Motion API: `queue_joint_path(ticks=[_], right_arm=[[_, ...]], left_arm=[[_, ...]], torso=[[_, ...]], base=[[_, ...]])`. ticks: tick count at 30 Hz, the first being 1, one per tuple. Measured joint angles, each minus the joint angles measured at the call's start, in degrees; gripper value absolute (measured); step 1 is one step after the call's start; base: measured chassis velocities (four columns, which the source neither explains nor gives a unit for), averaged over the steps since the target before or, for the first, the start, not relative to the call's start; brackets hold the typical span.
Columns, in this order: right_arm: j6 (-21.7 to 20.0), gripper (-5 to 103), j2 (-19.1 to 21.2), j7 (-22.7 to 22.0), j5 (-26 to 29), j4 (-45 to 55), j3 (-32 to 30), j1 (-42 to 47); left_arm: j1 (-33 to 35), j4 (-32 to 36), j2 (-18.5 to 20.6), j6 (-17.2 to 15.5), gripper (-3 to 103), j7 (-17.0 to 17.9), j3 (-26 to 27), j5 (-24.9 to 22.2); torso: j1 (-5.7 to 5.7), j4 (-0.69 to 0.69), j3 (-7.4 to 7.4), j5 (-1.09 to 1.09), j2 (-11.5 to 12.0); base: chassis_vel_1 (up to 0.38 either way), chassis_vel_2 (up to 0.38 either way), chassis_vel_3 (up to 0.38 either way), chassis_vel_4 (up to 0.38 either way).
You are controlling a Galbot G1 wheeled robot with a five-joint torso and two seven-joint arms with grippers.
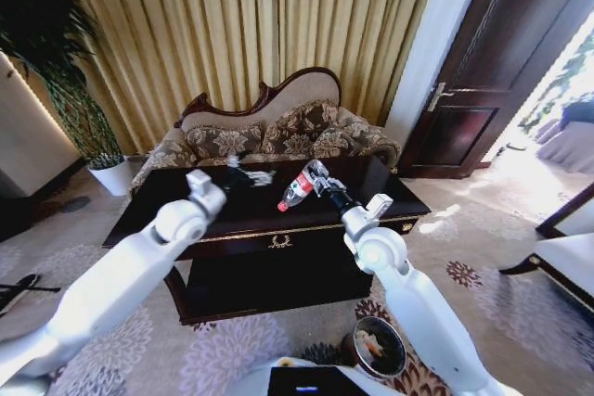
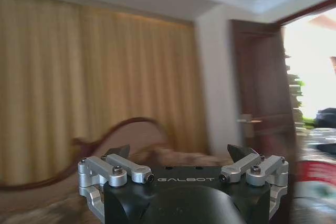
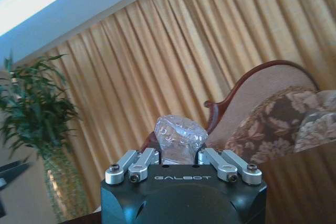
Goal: Move to the front of the table and place the trash on the table into the trash bin.
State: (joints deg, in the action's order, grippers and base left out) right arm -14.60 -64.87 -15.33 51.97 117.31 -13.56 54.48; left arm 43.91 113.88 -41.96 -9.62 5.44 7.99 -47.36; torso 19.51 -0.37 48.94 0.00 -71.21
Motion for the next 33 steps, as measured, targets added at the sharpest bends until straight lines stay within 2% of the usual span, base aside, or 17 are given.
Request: queue_joint_path(ticks=[2, 4, 5, 7, 9, 12, 14, 22, 33], right_arm=[[-0.1, 27, 0.0, -0.8, -0.4, -1.0, -0.3, -0.7], [-0.1, 27, 0.0, -1.0, -0.5, -1.3, -0.4, -0.8], [-0.2, 27, 0.0, -1.2, -1.3, -2.3, -0.6, -1.3], [-0.2, 27, 0.0, -1.3, -2.1, -3.0, -0.8, -1.6], [-0.2, 27, -0.1, -1.4, -4.2, -5.2, -1.6, -2.3], [-0.2, 27, -0.1, -1.6, -4.8, -6.0, -2.0, -2.6], [-0.2, 27, 0.1, -2.0, -6.1, -7.4, -3.0, -3.1], [-0.5, 27, 0.8, -3.5, -6.6, -7.1, -3.9, -2.7], [-1.3, 27, 2.2, -5.1, -4.5, -3.6, -6.3, -2.4]], left_arm=[[4.0, 0.5, 0.1, 0.0, 100, 4.0, 5.1, -0.1], [4.9, 0.7, 0.1, -0.1, 100, 4.7, 6.4, -0.1], [7.4, 1.2, -0.4, -0.5, 100, 6.8, 10.2, -0.1], [8.4, 1.3, -0.6, -0.7, 100, 7.6, 11.5, 0.0], [12.3, 2.3, -2.0, -1.8, 100, 11.4, 16.4, 0.0], [13.9, 2.7, -2.6, -2.3, 100, 12.3, 18.0, 0.1], [17.4, 3.7, -3.8, -4.2, 100, 14.5, 21.1, 0.1], [21.7, 5.5, -6.0, -7.2, 100, 18.3, 24.0, 0.0], [22.9, 7.5, -5.2, -8.1, 100, 18.2, 24.6, -0.5]], torso=[[0.0, -0.04, 0.0, 0.0, 0.0], [0.0, -0.03, 0.0, 0.0, 0.0], [0.0, -0.02, 0.0, 0.02, 0.0], [0.0, -0.02, 0.0, 0.01, 0.0], [0.0, -0.03, 0.0, 0.01, 0.0], [0.0, -0.02, 0.0, 0.01, 0.0], [0.0, -0.02, 0.0, 0.02, 0.0], [0.0, -0.03, 0.0, 0.01, 0.0], [0.0, -0.02, 0.0, 0.02, 0.0]], base=[[0.0, 0.0, 0.0, 0.0], [0.0, 0.0, 0.0, 0.0], [0.0, 0.0, 0.0, 0.0], [0.0, 0.0, 0.0, 0.0], [0.0, 0.0, 0.0, 0.0], [0.0, 0.0, 0.0, 0.0], [0.0, 0.0, 0.0, 0.0], [0.0, 0.0, 0.0, 0.0], [0.0, 0.0, 0.0, 0.0]])
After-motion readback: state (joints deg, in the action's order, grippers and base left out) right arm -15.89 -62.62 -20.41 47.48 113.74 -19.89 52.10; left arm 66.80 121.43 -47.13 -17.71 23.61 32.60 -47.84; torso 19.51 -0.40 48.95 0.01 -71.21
